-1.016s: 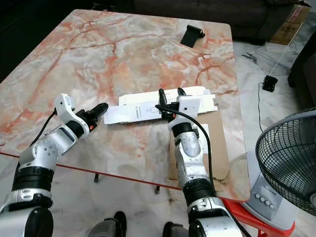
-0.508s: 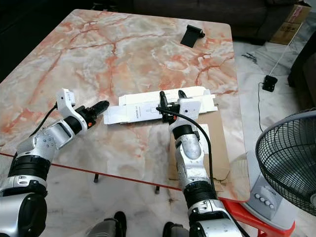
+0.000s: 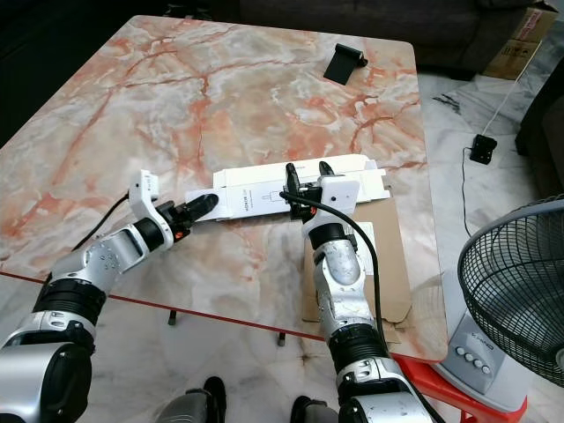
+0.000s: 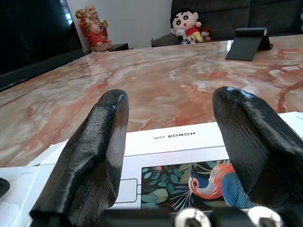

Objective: Picking trash to rubbish bin

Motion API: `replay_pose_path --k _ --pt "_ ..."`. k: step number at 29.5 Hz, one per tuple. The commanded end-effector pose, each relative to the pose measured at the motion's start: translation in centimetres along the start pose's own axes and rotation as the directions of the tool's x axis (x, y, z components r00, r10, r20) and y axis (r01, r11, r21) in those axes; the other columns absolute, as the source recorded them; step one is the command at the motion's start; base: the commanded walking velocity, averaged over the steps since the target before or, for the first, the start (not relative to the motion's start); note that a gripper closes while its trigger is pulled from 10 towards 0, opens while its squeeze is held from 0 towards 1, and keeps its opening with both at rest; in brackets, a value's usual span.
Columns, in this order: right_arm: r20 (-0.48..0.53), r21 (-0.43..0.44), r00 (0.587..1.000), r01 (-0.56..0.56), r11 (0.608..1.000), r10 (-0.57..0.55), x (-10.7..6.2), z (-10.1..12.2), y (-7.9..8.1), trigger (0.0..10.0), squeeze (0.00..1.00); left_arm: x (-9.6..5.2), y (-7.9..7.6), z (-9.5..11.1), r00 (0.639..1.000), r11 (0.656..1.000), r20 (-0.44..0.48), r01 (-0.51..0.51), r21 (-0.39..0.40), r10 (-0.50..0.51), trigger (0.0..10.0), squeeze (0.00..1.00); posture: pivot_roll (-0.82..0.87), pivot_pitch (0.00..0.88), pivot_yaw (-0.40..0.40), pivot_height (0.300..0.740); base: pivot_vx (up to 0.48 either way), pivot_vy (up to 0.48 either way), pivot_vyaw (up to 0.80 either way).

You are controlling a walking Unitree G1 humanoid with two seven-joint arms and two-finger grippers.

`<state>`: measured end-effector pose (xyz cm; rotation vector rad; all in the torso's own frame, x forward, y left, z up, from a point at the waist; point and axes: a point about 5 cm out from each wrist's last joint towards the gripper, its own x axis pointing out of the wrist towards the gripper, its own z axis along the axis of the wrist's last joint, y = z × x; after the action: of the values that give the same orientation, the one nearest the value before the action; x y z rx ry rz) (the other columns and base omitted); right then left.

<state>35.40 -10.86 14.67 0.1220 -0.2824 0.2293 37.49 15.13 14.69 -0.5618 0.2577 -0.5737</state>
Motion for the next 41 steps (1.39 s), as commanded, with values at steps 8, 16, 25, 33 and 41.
replay_pose_path --k 8,16,25,33,41 --pt "0.001 -0.001 1.0 0.001 1.0 -0.001 -0.1 0.1 0.0 10.0 0.0 0.7 -0.8 -1.4 0.997 0.999 -0.047 0.052 -0.013 -0.053 0.0 0.0 0.06 0.209 0.0 0.74 0.0 0.0 0.0" --pt "-0.001 0.003 1.0 0.001 1.0 -0.001 -0.1 0.0 0.1 10.0 0.0 0.5 -0.9 -1.6 0.997 0.997 -0.033 0.072 -0.016 -0.073 0.0 0.0 0.06 0.206 0.003 0.74 0.0 0.0 0.0" --pt "0.0 0.006 1.0 0.005 1.0 -0.005 0.0 0.0 0.1 10.0 0.0 0.0 -0.9 -1.4 0.994 0.994 -0.008 0.106 -0.008 -0.106 0.0 0.0 0.06 0.204 0.005 0.74 0.0 0.0 0.0" --pt "0.001 0.007 1.0 0.005 1.0 -0.005 0.1 0.0 0.2 10.0 0.0 -0.3 -1.3 -0.9 0.991 0.992 0.047 0.123 0.019 -0.124 0.0 0.0 0.07 0.205 0.005 0.74 0.0 0.0 0.0" --pt "0.003 0.007 1.0 0.004 1.0 -0.004 0.1 0.1 0.2 10.0 0.0 -1.0 -1.4 -0.2 0.983 0.991 0.128 0.13 0.009 -0.13 0.0 0.0 0.07 0.203 0.003 0.74 0.0 0.0 0.0"
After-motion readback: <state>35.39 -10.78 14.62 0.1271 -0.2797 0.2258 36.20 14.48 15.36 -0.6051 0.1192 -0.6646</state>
